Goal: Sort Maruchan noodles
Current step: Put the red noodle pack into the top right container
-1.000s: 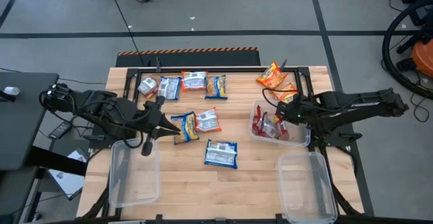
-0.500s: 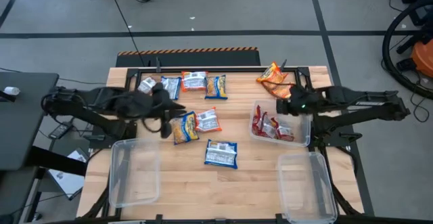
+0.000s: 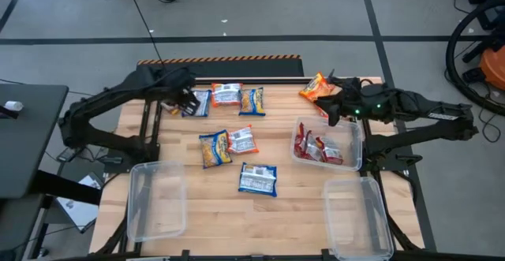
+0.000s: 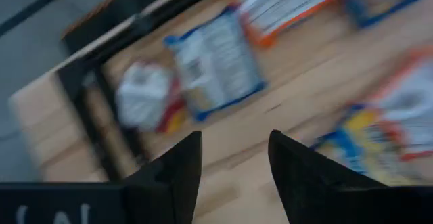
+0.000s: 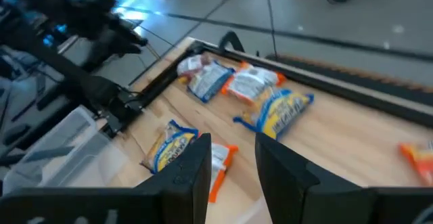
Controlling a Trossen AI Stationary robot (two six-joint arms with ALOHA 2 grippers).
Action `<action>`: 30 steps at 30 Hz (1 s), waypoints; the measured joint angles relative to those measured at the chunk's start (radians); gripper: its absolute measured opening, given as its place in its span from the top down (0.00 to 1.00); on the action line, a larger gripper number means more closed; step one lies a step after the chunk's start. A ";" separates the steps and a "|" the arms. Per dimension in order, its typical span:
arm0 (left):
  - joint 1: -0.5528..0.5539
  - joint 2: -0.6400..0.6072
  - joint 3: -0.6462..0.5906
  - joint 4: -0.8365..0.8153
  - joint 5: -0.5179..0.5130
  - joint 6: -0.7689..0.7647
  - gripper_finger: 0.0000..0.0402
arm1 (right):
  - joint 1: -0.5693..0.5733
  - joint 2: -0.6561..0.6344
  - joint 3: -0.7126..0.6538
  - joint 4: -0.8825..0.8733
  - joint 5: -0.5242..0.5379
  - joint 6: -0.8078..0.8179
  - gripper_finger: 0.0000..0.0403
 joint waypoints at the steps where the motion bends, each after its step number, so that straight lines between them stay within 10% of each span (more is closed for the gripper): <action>1: 0.025 0.018 0.000 -0.024 -0.013 0.001 0.56 | 0.000 0.003 0.000 0.008 0.000 -0.026 0.70; 15: 0.136 0.346 -0.014 -0.003 -0.098 0.032 0.34 | 0.003 0.024 0.000 0.013 0.009 -0.152 0.70; 30: 0.114 0.419 -0.450 0.431 -0.377 0.118 0.22 | -0.007 0.053 -0.001 0.128 0.189 -0.150 0.70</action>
